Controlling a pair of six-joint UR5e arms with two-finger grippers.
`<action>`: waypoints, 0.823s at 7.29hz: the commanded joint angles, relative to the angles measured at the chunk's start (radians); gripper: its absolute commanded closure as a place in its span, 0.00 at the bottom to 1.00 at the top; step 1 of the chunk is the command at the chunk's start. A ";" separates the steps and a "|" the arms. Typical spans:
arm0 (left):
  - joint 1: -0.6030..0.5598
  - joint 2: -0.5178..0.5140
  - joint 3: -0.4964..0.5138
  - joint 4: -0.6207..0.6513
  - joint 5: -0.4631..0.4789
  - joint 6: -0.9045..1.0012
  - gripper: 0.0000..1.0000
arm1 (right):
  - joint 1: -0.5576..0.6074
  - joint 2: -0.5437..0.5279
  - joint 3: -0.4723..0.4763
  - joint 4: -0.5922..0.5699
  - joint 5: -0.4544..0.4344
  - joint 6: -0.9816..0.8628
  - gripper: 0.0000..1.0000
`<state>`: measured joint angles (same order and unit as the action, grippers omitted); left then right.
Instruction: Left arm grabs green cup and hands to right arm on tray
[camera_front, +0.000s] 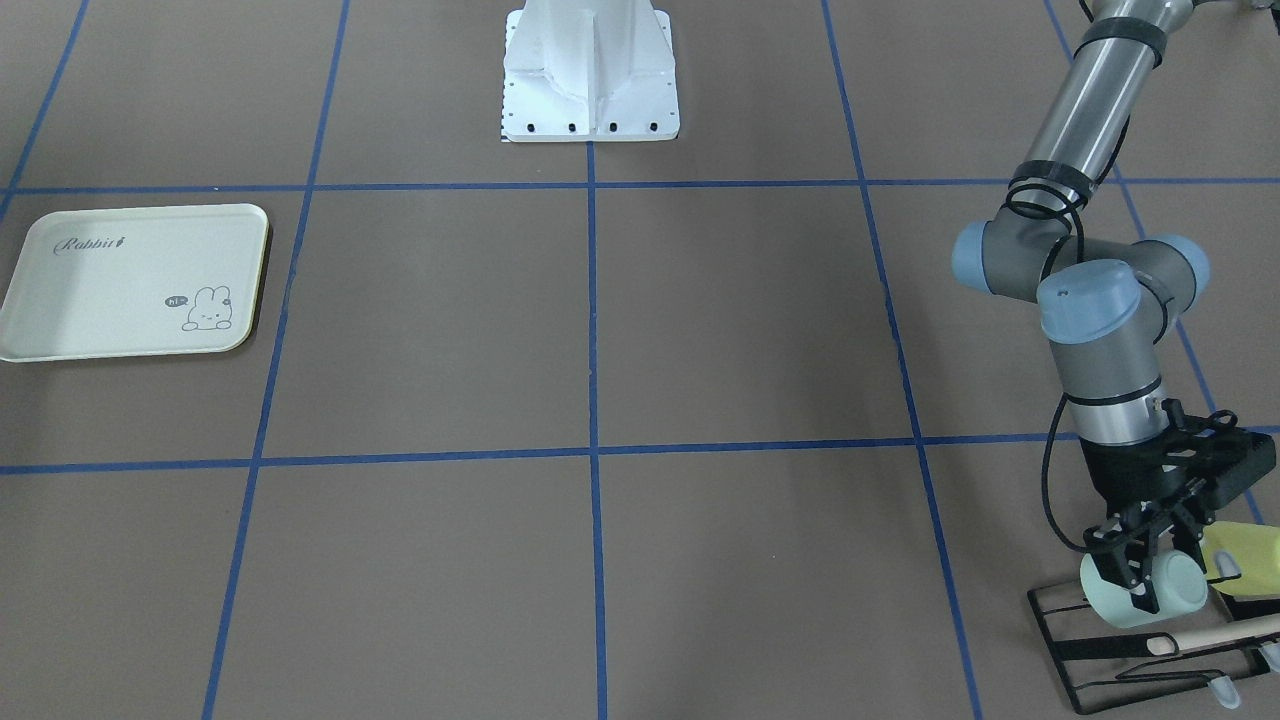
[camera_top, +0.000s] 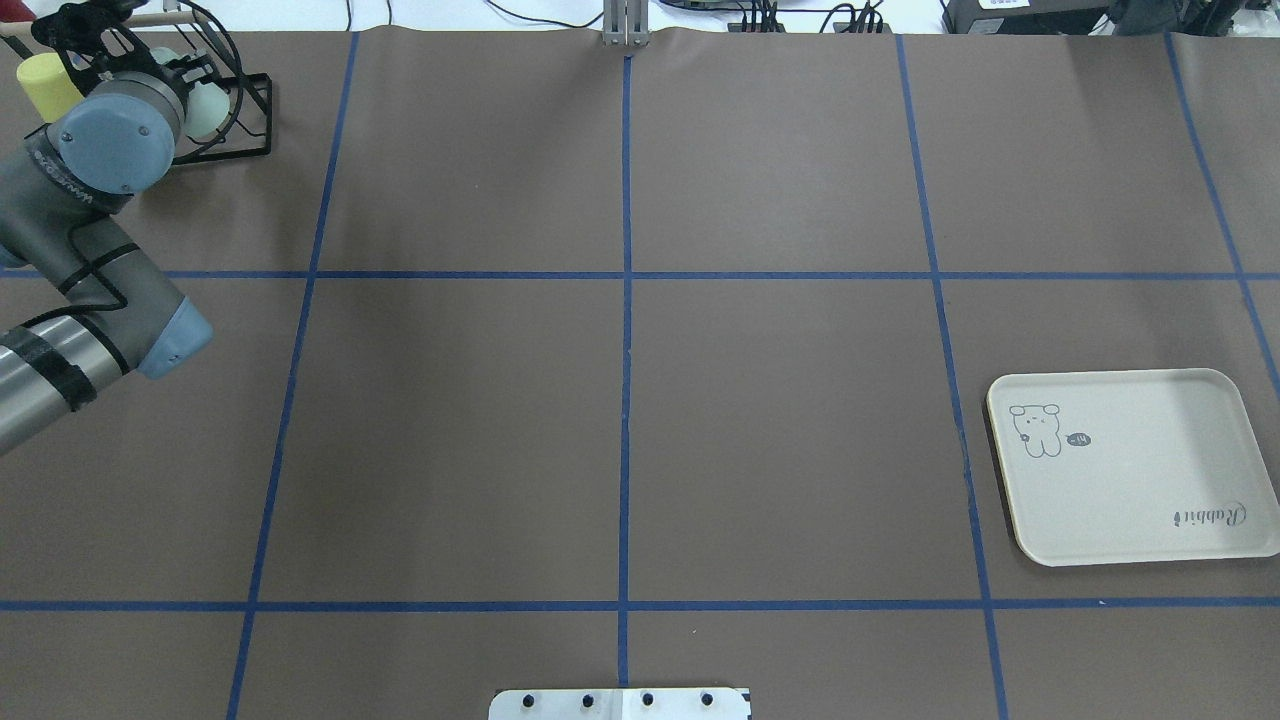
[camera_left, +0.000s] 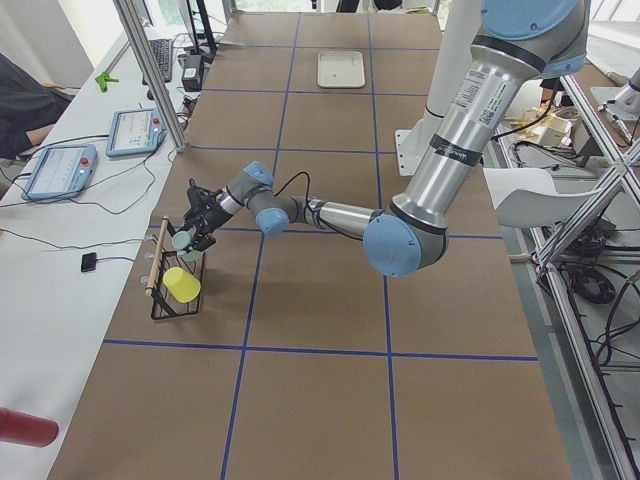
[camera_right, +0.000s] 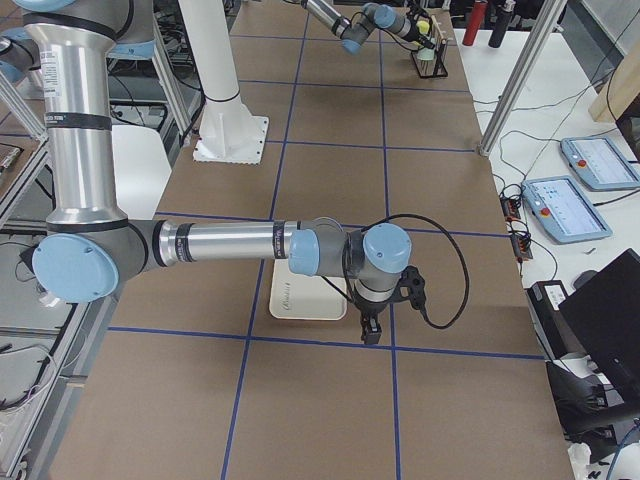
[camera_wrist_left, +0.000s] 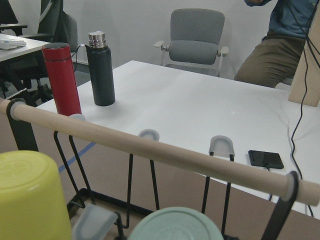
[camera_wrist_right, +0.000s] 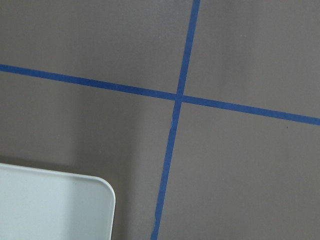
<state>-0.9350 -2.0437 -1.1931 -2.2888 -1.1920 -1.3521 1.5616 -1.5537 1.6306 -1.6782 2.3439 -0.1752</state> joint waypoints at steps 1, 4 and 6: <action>-0.004 -0.006 -0.022 -0.007 0.000 0.001 0.74 | 0.000 0.000 0.000 0.000 0.000 -0.001 0.00; -0.018 0.010 -0.083 -0.004 -0.001 0.021 0.84 | 0.000 -0.002 -0.001 -0.002 0.002 -0.001 0.00; -0.027 0.051 -0.144 -0.001 0.002 0.062 0.86 | 0.000 -0.009 -0.001 -0.002 0.002 -0.001 0.00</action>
<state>-0.9549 -2.0180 -1.2976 -2.2920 -1.1913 -1.3146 1.5623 -1.5594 1.6291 -1.6795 2.3452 -0.1764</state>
